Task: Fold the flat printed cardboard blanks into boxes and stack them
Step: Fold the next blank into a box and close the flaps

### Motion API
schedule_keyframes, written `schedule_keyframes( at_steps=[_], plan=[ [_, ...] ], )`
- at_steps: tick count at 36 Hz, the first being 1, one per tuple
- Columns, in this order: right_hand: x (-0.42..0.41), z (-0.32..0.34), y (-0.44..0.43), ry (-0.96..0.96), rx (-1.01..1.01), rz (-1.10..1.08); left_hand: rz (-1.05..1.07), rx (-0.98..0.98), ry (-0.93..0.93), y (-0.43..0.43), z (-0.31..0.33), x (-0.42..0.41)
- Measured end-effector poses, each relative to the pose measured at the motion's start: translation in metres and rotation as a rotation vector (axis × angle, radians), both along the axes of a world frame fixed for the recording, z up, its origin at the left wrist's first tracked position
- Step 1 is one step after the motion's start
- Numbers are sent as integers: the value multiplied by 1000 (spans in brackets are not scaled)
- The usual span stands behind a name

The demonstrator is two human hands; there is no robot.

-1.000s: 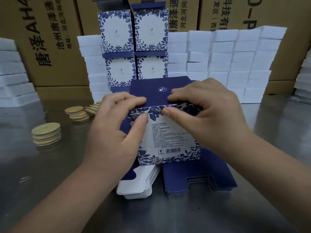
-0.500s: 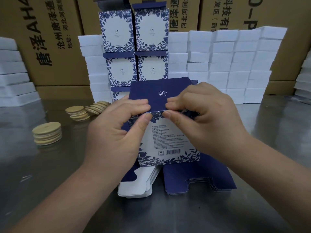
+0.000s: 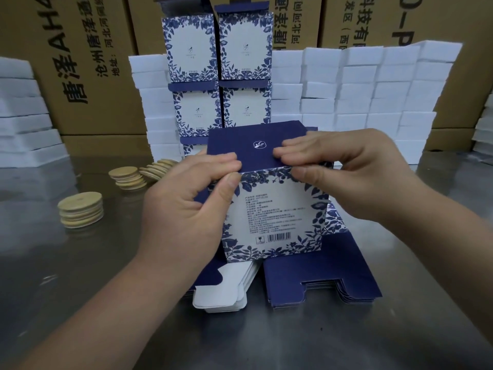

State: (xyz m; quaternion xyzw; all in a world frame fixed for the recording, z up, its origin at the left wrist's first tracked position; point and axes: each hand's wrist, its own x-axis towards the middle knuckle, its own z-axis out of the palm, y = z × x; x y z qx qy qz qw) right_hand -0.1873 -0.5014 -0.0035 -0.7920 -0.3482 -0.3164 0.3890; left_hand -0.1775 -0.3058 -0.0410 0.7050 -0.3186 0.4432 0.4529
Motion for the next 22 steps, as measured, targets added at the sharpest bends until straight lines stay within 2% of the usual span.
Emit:
schedule_keyframes(
  at_steps=[7, 14, 22],
  plan=[
    [2, -2, 0, -24, 2, 3, -12, -12, 10, 0, 1, 1],
    [8, -6, -9, 0, 157, 30, -11, -55, 28, 3, 0, 5],
    [11, -9, -6, -52, 125, -9, -25, -53, 33, 3, -1, 6]
  ],
)
